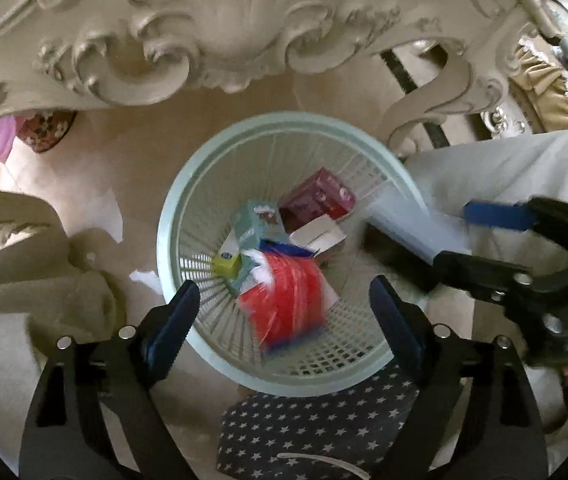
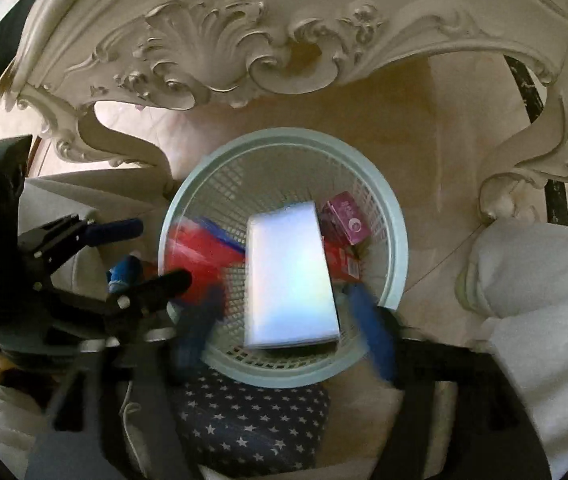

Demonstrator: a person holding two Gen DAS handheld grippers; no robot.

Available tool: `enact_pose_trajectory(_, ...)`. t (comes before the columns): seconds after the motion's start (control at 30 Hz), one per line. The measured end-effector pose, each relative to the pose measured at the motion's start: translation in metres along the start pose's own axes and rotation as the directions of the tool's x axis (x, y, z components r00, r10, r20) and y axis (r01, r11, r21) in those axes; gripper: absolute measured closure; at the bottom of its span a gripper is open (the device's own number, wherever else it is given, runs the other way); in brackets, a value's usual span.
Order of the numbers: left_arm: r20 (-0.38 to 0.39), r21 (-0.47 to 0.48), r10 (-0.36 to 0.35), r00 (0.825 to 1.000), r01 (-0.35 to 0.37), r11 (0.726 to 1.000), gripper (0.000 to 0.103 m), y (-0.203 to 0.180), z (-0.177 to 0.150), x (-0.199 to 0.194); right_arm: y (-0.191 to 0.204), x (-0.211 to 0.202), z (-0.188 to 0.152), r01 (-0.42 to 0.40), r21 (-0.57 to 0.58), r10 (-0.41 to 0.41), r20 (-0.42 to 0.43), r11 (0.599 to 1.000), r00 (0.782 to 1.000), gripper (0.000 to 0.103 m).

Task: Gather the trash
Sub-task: 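Open both tools over the wastebasket to drop the packet and white box, then move both open tools back over the table toward the remaining items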

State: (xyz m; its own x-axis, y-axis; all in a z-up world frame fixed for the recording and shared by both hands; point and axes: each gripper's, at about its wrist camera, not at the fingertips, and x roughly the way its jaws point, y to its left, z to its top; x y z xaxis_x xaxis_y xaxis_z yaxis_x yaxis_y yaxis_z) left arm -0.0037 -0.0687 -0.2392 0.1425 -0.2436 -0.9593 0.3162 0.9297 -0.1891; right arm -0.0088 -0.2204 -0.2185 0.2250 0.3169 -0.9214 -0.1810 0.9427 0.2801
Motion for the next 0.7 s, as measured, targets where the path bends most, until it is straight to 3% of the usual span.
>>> enact_pose_trajectory(0.13,-0.003,-0.025,0.02,1.0,-0.02,0.999,0.018,0.005,0.002,0.003,-0.008,0.003,-0.001,-0.006,0.028,0.006,0.0,1.0,1.0,0.03)
enact_pose_trajectory(0.33,0.139,0.016,0.095,0.986,-0.098,0.995,0.014,-0.005,-0.001,-0.039,-0.003,-0.023,-0.007,0.012,0.021,-0.013,0.063,1.0,0.998,0.03)
enact_pose_trajectory(0.5,0.178,0.013,0.116,0.977,-0.12,0.993,0.014,-0.008,0.002,-0.073,0.007,-0.066,-0.004,-0.019,-0.025,0.023,0.152,1.0,0.988,0.03)
enact_pose_trajectory(0.6,0.236,0.027,0.087,0.968,-0.096,0.995,0.014,-0.01,0.007,-0.107,0.014,-0.106,0.007,-0.044,-0.056,0.058,0.266,0.997,0.962,0.03)
enact_pose_trajectory(0.7,0.313,0.038,0.027,0.949,-0.041,0.998,0.014,-0.01,0.014,-0.15,0.019,-0.147,0.028,-0.04,-0.093,0.073,0.392,0.995,0.917,0.03)
